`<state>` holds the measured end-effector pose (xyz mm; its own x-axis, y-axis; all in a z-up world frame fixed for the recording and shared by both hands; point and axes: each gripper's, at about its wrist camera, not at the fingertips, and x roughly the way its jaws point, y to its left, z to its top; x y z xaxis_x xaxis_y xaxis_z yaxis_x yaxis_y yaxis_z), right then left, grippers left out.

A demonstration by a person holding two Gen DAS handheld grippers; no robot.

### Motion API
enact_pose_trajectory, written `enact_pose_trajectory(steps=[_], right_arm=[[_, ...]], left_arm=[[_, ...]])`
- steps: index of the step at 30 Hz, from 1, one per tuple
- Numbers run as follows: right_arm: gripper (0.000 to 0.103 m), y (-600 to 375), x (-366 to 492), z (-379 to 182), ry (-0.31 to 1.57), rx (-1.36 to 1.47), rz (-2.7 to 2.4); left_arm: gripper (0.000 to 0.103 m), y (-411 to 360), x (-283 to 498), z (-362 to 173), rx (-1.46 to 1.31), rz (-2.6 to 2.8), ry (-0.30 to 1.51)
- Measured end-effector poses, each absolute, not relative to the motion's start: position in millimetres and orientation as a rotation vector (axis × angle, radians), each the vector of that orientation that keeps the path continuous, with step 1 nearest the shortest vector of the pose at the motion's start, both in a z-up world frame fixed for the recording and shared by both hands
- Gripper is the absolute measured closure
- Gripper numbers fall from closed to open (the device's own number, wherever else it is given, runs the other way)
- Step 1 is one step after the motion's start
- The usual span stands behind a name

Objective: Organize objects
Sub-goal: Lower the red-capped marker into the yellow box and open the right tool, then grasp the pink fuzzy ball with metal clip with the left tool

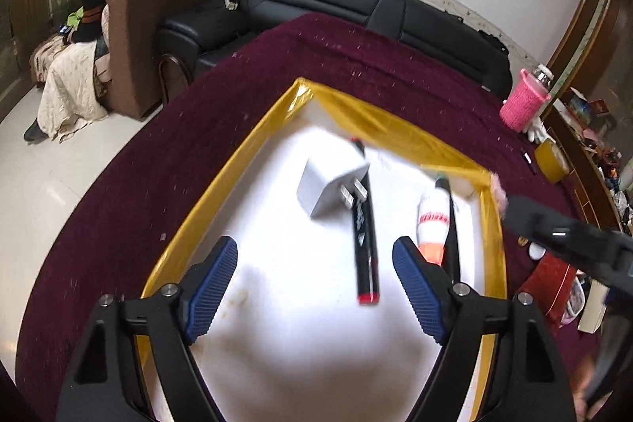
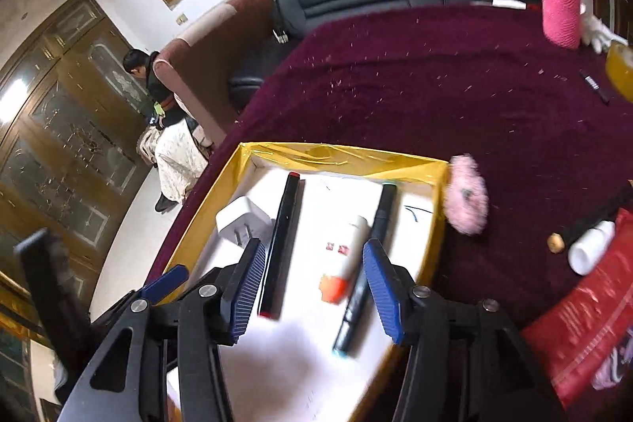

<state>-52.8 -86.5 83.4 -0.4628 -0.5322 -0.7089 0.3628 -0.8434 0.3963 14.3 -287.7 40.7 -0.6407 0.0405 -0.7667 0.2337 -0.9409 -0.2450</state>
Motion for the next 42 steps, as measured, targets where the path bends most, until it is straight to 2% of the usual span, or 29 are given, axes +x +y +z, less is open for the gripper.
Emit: enact_pose_trajectory(steps=[4, 11, 14, 16, 18, 20, 26, 31, 33, 40, 42], right_arm=[[0.037, -60.6, -31.1, 87.3, -0.268, 1.169, -2.324], [0.032, 1.3, 9.8, 99.7, -0.24, 1.117, -2.412], [0.023, 32.4, 32.8, 122.6, -0.143, 1.005, -2.555], [0.008, 51.4, 46.4, 140.5, -0.071, 0.885, -2.686], [0.0, 73.7, 60.6, 155.3, -0.045, 0.691, -2.82], [0.0, 94.8, 61.2, 157.1, -0.12, 0.591, -2.825], [0.0, 145.5, 2.3, 104.9, -0.411, 0.872, -2.778], [0.0, 150.9, -5.5, 82.2, -0.362, 0.818, -2.835], [0.0, 158.3, -6.4, 75.0, -0.396, 0.819, -2.825], [0.0, 181.2, -0.6, 72.5, -0.539, 0.835, -2.782], [0.0, 181.3, -2.1, 71.3, -0.539, 0.841, -2.783]], left_arm=[[0.023, -281.1, 28.8, 34.7, 1.302, -2.672, 0.481], [0.023, -269.9, 44.7, 35.9, 1.334, -2.688, 0.457], [0.023, -271.3, 53.6, 52.8, 1.257, -2.718, 0.433], [0.023, -265.3, 58.7, 67.8, 1.218, -2.752, 0.413], [0.018, -257.6, 60.4, 81.9, 1.196, -2.778, 0.405], [0.014, -242.2, 60.5, 96.7, 1.156, -2.804, 0.378], [0.014, -181.4, 41.0, 110.4, 1.174, -2.849, 0.204], [0.014, -115.7, 9.6, 98.2, 1.207, -2.871, 0.001], [0.014, -93.0, -4.2, 92.8, 1.202, -2.895, -0.08], [0.014, -33.9, -75.9, 67.7, 1.1, -2.818, -0.531], [0.014, -32.8, -96.8, 57.3, 1.125, -2.766, -0.568]])
